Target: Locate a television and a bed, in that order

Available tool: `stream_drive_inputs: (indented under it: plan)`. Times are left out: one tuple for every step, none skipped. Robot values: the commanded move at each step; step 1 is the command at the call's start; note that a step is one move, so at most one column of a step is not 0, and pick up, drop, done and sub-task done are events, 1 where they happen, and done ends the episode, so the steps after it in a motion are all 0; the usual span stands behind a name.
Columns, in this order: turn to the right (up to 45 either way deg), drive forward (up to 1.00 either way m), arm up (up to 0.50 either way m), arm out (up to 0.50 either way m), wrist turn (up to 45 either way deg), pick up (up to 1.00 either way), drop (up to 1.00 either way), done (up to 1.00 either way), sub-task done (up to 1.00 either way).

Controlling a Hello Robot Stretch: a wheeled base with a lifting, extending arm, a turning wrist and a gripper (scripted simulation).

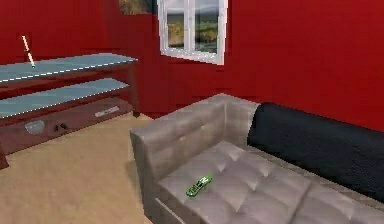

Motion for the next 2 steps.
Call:
stream_drive_inputs:
  plan:
    - [-45.0, 0.00, 0.00, 0.00, 0.0, 0.00, 0.00, 0.00, 0.00]
    - [0.0, 1.00, 0.00, 0.00, 0.0, 0.00, 0.00, 0.00, 0.00]
